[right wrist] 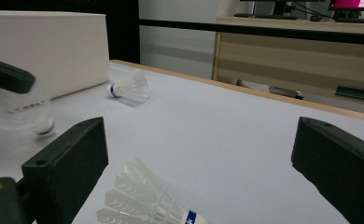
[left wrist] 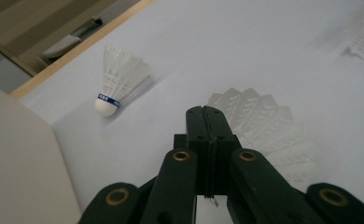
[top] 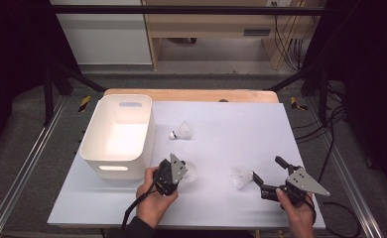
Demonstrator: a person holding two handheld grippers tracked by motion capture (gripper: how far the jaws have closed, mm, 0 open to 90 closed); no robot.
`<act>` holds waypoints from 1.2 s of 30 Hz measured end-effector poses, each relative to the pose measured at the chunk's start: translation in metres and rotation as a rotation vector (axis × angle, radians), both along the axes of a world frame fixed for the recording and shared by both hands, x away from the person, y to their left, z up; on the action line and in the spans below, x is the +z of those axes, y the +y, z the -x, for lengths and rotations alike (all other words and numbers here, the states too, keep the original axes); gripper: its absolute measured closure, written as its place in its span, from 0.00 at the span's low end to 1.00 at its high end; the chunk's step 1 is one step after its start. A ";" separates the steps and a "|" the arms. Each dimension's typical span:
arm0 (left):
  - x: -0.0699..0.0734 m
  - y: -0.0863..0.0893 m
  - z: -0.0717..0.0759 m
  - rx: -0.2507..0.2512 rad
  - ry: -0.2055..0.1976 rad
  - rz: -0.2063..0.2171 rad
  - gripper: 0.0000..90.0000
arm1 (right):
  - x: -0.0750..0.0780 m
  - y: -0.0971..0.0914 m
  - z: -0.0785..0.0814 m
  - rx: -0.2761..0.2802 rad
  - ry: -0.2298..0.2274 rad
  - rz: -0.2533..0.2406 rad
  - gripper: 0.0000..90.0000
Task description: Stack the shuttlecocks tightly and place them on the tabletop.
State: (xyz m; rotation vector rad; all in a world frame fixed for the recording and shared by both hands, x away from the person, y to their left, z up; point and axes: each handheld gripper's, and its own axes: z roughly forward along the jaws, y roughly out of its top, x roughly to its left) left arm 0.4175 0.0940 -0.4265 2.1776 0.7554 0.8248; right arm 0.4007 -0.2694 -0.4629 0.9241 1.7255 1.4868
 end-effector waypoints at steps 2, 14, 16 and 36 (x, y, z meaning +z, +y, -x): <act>0.010 0.003 0.012 -0.023 0.031 -0.031 1.00 | 0.000 0.000 0.000 -0.001 0.001 -0.001 0.04; -0.014 -0.067 -0.040 -0.217 0.246 0.035 0.88 | -0.002 -0.002 0.000 -0.013 0.017 0.002 0.04; -0.024 -0.074 -0.048 -0.211 0.276 0.059 0.84 | -0.001 -0.003 0.000 -0.012 0.020 -0.001 0.04; -0.027 -0.062 -0.040 -0.262 0.112 0.236 0.51 | -0.001 -0.003 0.000 -0.015 0.022 0.013 0.04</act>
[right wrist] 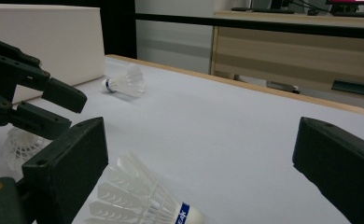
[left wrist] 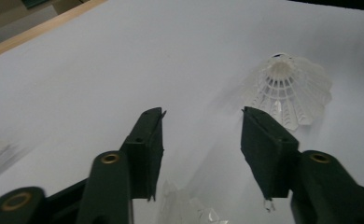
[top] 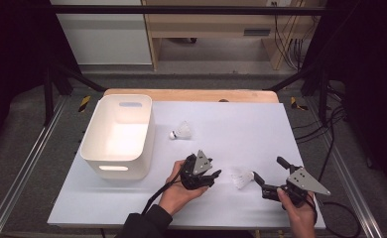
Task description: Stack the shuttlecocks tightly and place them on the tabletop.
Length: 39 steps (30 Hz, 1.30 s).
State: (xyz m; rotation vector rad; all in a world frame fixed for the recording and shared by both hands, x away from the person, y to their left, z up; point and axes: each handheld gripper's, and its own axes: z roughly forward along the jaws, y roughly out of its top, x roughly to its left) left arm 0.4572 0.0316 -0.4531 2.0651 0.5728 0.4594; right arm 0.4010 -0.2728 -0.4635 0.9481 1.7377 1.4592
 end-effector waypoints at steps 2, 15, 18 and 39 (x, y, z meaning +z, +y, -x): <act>0.000 0.002 0.000 0.006 0.005 0.014 0.49 | 0.000 0.000 0.000 0.002 -0.004 0.000 0.04; 0.004 0.025 0.005 0.030 -0.024 0.185 0.13 | -0.001 0.001 -0.001 -0.009 0.018 0.028 0.04; 0.007 0.039 0.011 0.044 -0.050 0.250 0.11 | 0.000 0.003 0.000 -0.003 0.034 0.029 0.04; 0.006 0.078 0.045 -0.002 -0.138 0.313 0.06 | 0.003 0.004 0.001 -0.049 0.108 0.053 0.05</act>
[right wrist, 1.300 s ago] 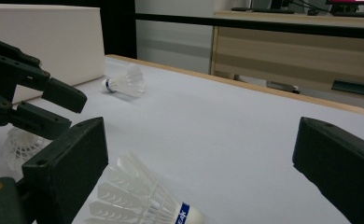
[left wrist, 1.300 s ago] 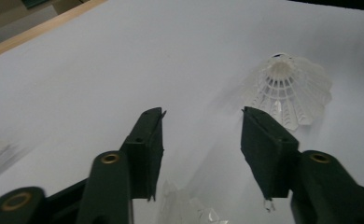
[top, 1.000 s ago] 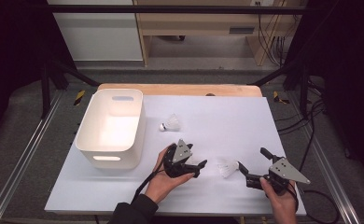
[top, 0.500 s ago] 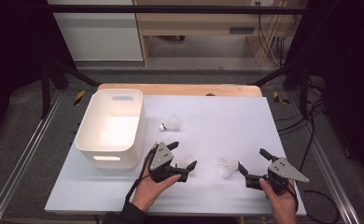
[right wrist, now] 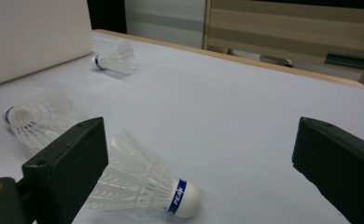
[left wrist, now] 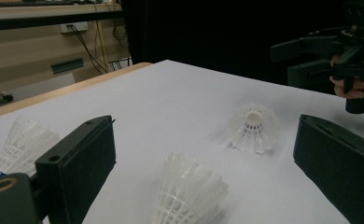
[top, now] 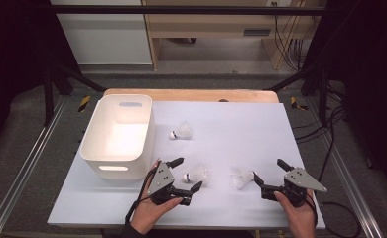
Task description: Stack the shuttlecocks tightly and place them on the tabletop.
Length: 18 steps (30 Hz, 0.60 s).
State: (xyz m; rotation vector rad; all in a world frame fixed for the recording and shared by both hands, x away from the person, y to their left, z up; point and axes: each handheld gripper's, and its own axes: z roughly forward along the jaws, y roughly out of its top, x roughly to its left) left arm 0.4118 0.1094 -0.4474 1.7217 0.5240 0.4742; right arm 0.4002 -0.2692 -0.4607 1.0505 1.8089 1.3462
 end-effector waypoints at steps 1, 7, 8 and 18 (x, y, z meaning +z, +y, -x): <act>-0.001 0.004 0.001 0.011 0.008 0.024 0.06 | 0.000 0.000 -0.001 -0.015 0.024 0.000 0.06; -0.001 0.014 0.007 0.037 -0.011 0.058 0.06 | 0.002 0.000 -0.002 -0.043 0.042 0.016 0.07; -0.001 0.014 0.007 0.037 -0.011 0.058 0.06 | 0.002 0.000 -0.002 -0.043 0.042 0.016 0.07; -0.003 0.029 0.023 0.049 -0.029 0.070 0.06 | 0.027 0.006 -0.008 -0.072 0.081 0.062 0.08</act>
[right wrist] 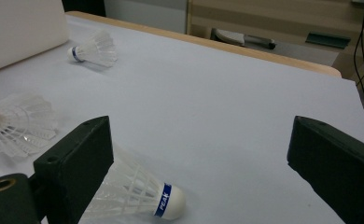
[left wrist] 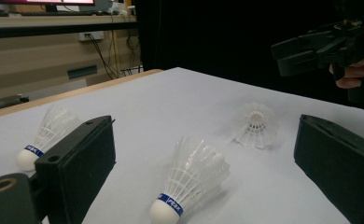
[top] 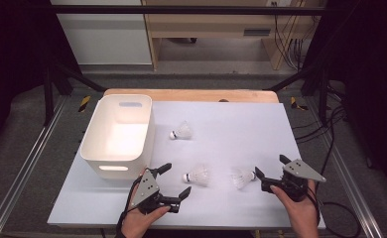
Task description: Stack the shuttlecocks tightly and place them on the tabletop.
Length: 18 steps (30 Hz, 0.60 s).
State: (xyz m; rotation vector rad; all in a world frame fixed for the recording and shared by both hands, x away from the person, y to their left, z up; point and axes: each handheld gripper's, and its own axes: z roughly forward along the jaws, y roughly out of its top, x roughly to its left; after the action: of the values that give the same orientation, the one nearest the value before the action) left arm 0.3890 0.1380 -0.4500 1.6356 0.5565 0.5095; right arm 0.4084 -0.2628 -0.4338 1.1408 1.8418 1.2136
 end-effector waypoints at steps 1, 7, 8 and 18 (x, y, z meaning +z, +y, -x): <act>0.000 0.000 0.000 0.000 0.000 0.000 0.06 | 0.004 0.002 -0.002 0.007 0.008 0.004 0.08; -0.002 0.009 0.008 -0.005 -0.012 -0.013 0.05 | 0.032 0.017 -0.018 0.054 0.069 0.077 0.08; -0.004 0.012 0.010 -0.003 -0.011 -0.017 0.05 | 0.037 0.021 -0.021 0.063 0.078 0.082 0.08; -0.006 0.018 0.016 -0.006 -0.027 -0.041 0.05 | 0.068 0.060 -0.056 0.166 0.140 0.152 0.09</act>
State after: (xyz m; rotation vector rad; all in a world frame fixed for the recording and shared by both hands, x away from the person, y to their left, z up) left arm 0.3725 0.1561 -0.4561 1.6670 0.5241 0.5404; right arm 0.4641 -0.2025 -0.3658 1.0275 2.1313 1.0847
